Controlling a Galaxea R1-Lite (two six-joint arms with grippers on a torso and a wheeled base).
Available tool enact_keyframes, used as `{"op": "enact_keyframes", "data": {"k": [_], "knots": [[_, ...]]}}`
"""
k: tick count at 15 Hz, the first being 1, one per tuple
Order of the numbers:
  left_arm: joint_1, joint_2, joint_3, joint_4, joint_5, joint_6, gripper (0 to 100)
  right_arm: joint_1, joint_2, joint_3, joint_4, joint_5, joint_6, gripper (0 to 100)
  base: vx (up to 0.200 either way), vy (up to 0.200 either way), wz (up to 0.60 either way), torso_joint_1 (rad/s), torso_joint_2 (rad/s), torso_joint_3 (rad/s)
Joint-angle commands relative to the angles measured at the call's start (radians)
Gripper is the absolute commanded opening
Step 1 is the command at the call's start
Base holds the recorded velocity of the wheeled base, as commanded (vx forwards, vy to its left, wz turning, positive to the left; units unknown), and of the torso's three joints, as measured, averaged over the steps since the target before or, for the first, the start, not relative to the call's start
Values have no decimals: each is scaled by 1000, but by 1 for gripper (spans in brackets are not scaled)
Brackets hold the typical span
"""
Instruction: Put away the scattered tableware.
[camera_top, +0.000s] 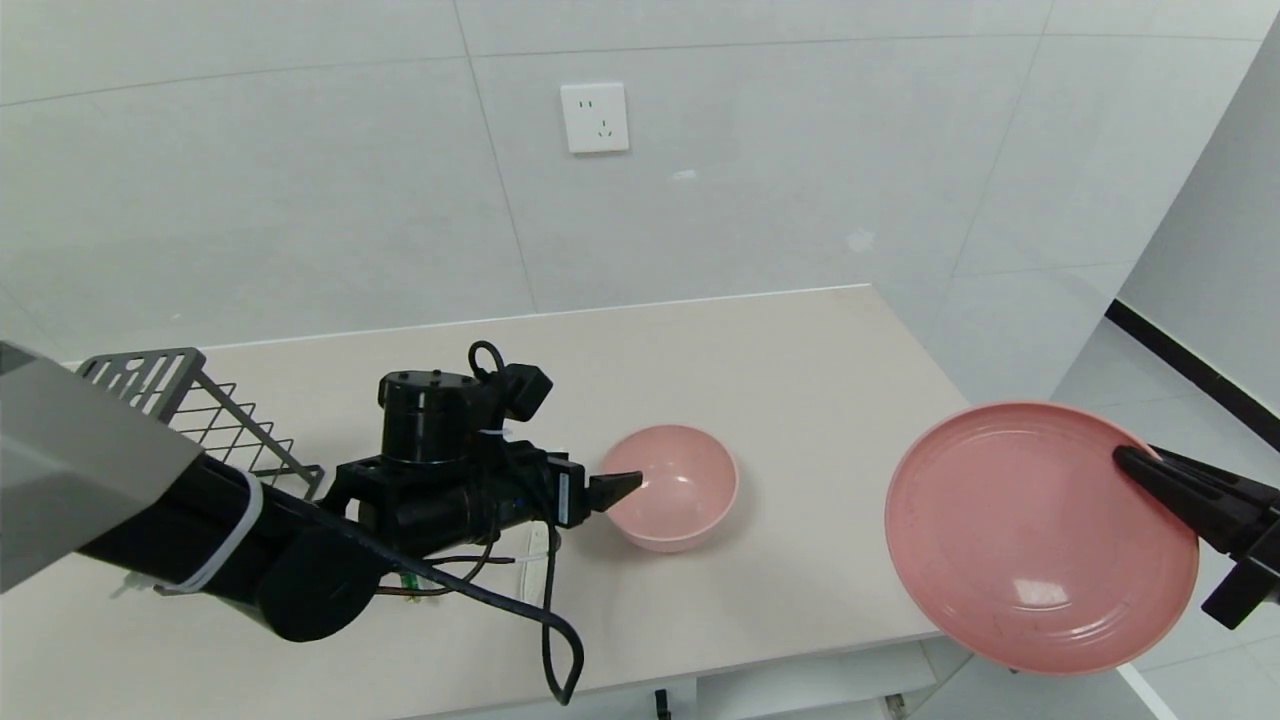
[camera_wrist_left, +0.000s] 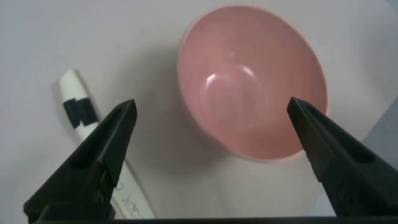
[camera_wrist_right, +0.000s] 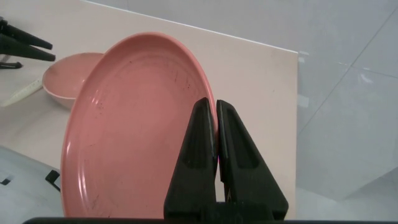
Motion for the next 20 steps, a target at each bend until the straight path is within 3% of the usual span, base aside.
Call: {"op": "enact_keyframes", "data": {"k": [1, 20], "knots": [[-9, 54, -28, -4, 3, -3, 100, 1, 3, 0, 0, 1, 0, 0, 0, 0, 0, 0, 0, 0], [-34, 180, -34, -68, 1, -3, 100, 1, 3, 0, 0, 1, -6, 0, 0, 0, 0, 0, 0, 0]]}}
